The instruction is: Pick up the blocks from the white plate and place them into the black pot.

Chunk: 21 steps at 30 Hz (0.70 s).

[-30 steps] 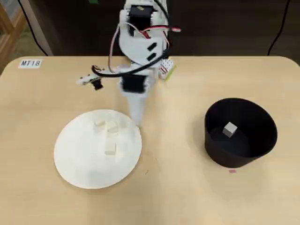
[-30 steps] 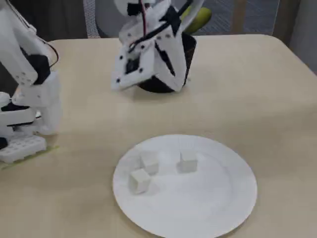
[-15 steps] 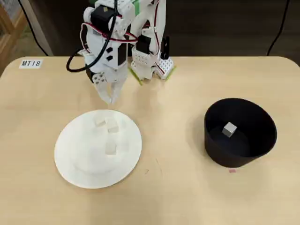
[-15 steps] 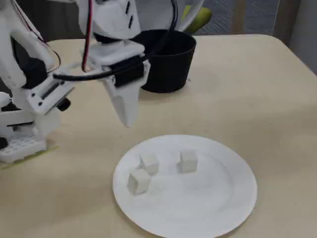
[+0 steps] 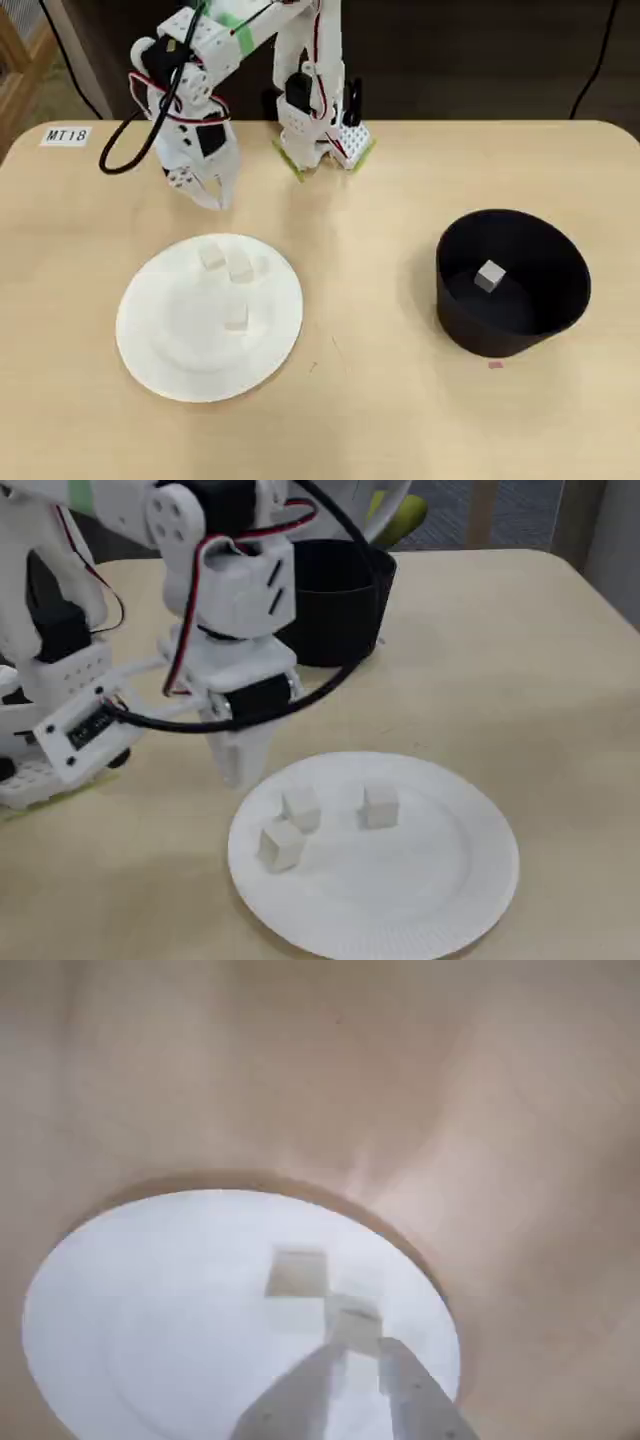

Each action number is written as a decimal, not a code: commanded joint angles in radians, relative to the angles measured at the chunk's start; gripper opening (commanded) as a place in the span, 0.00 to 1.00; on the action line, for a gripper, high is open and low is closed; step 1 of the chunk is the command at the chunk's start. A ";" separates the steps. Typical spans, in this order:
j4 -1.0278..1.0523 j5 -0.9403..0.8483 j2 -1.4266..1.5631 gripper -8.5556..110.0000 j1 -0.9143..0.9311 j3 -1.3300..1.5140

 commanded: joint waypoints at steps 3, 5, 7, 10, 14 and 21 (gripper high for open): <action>0.006 -0.034 -0.028 0.28 -0.021 -0.067; 0.009 -0.026 -0.044 0.29 -0.029 -0.067; 0.011 -0.015 -0.060 0.31 -0.041 -0.067; 0.008 -0.011 -0.089 0.31 -0.057 -0.067; -0.009 -0.014 -0.127 0.31 -0.071 -0.071; -0.041 -0.026 -0.190 0.31 -0.081 -0.095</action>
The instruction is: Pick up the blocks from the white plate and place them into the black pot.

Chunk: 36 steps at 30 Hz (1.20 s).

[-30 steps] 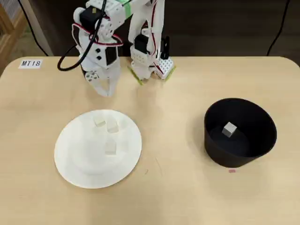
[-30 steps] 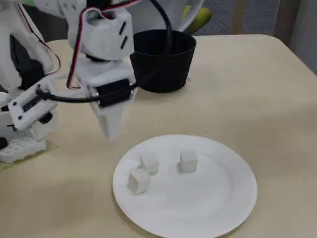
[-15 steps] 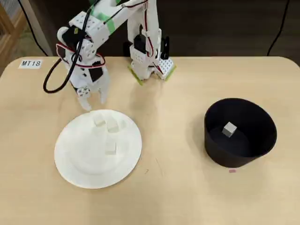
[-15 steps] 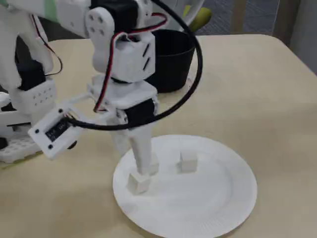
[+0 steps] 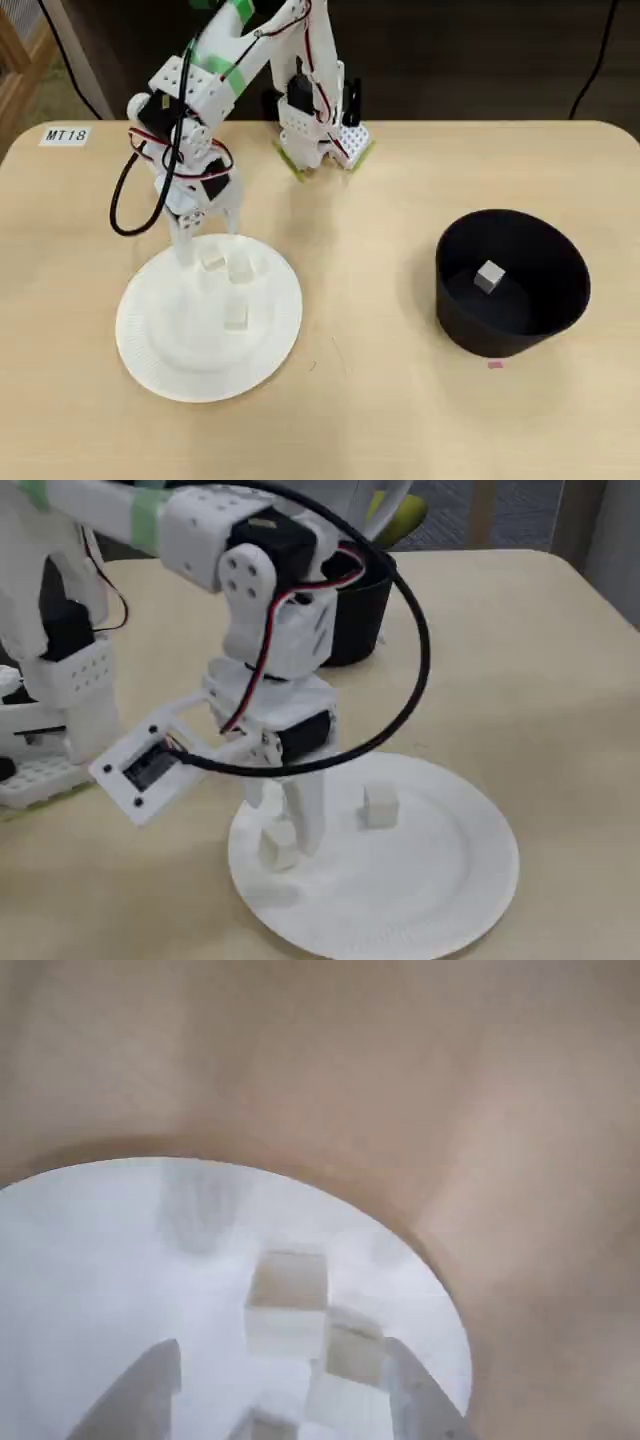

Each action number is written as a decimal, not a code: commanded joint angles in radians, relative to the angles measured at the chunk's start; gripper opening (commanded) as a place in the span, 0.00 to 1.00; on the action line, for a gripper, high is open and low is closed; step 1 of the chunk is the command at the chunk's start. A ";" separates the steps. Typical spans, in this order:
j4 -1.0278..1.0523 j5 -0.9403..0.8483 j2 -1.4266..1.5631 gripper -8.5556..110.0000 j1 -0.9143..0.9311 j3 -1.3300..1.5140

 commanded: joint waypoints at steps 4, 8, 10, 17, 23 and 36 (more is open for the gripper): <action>-0.028 -0.012 -0.035 0.31 -0.012 -0.051; -0.051 -0.018 -0.063 0.31 -0.011 -0.051; -0.057 -0.020 -0.077 0.30 -0.006 -0.051; -0.092 -0.018 -0.120 0.22 0.015 -0.060; -0.097 -0.018 -0.184 0.05 0.009 -0.123; -0.474 -0.210 0.308 0.05 -0.239 -0.130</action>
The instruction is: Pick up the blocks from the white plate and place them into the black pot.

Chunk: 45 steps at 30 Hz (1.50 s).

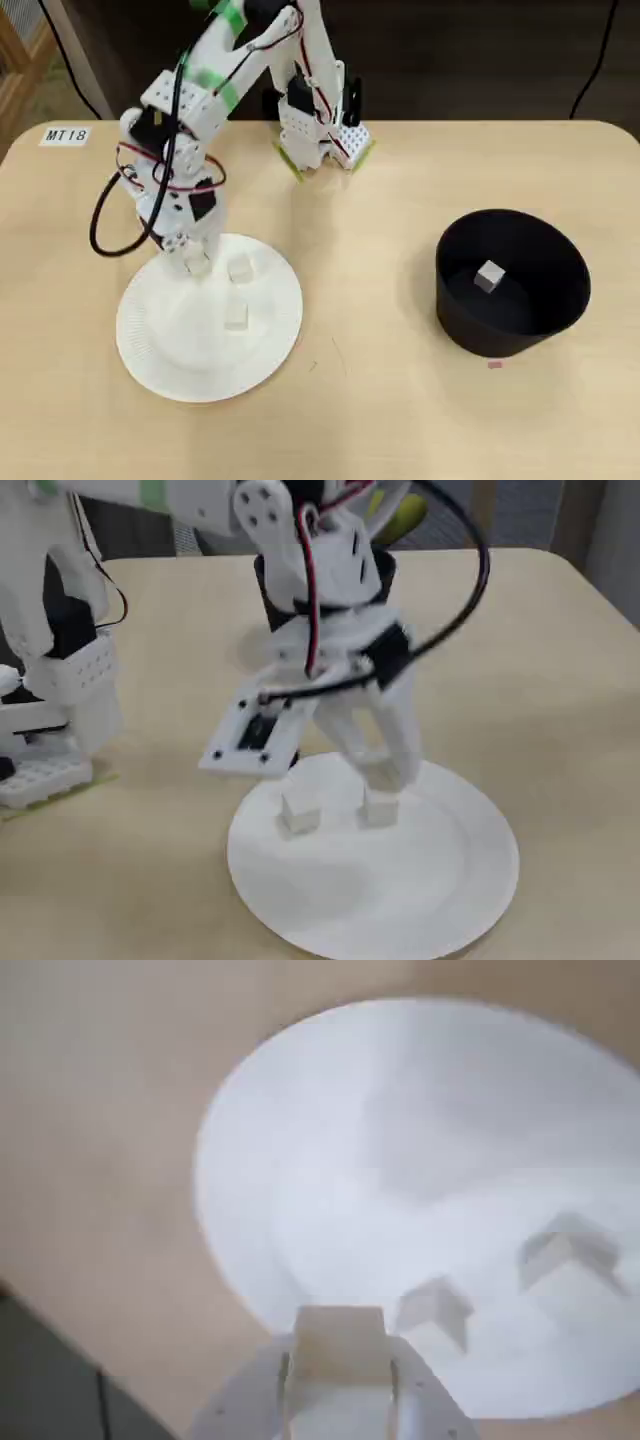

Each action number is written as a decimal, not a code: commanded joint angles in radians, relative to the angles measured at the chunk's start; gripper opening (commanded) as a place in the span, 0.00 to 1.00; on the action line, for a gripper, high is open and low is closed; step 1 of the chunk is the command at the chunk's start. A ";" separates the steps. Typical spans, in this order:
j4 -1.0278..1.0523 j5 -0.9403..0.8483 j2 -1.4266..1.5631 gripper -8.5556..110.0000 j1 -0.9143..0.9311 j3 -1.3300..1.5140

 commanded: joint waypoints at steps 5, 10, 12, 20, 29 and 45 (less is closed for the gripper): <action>-0.262 -0.060 0.333 0.05 -0.405 0.058; -0.345 -0.086 0.368 0.05 -0.718 0.103; -0.419 -0.098 0.364 0.05 -0.819 0.155; -0.716 -0.098 0.357 0.05 -1.000 0.428; -0.813 -0.118 0.305 0.05 -1.014 0.535; -0.696 -0.130 0.336 0.16 -1.089 0.549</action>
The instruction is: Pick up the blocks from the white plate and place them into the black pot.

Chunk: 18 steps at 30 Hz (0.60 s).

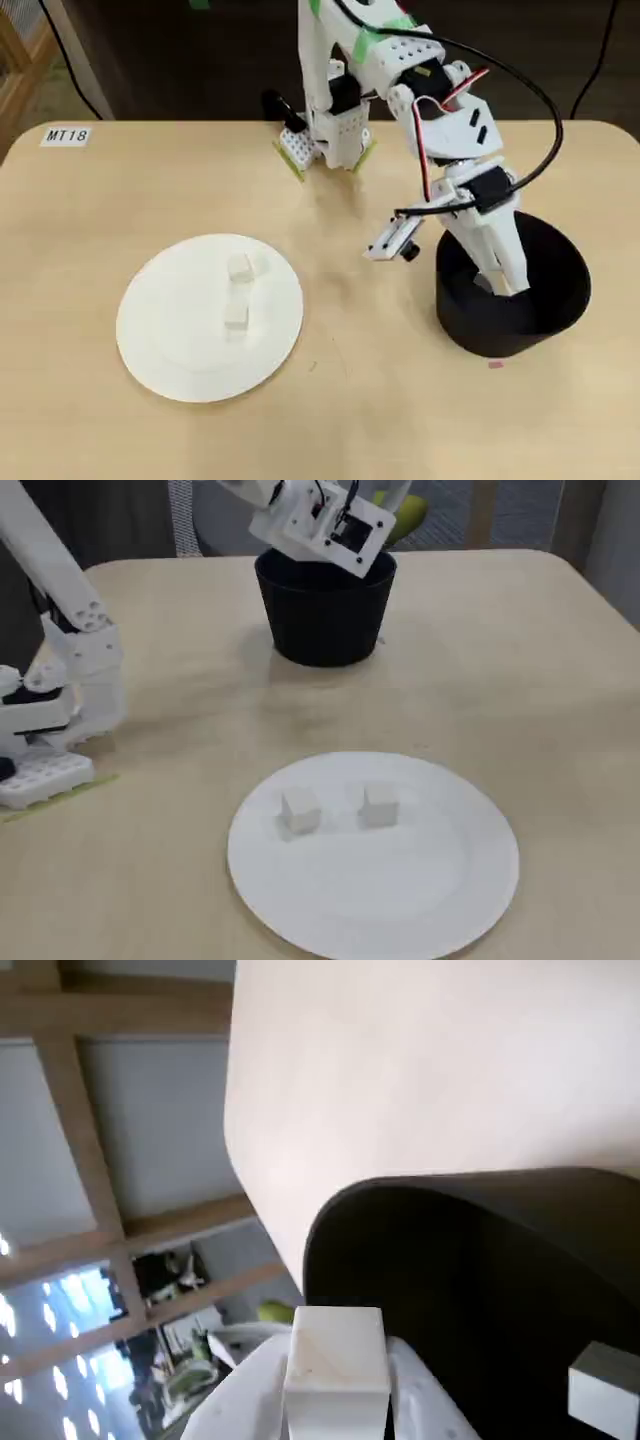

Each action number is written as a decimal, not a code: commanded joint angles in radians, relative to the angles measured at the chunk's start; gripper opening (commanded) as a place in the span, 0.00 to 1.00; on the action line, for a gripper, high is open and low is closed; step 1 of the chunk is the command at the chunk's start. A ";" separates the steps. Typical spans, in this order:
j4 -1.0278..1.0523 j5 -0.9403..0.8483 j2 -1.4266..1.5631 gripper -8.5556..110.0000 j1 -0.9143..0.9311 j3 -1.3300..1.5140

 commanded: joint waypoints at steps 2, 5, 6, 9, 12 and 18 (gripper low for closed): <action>0.071 -0.041 0.058 0.31 -0.037 -0.003; 0.107 -0.057 0.067 0.36 -0.049 -0.003; 0.115 -0.060 0.069 0.37 -0.049 -0.003; 0.133 -0.061 0.087 0.27 -0.035 -0.003; 0.206 -0.055 0.104 0.05 0.017 -0.032; 0.520 -0.028 0.025 0.05 0.288 -0.236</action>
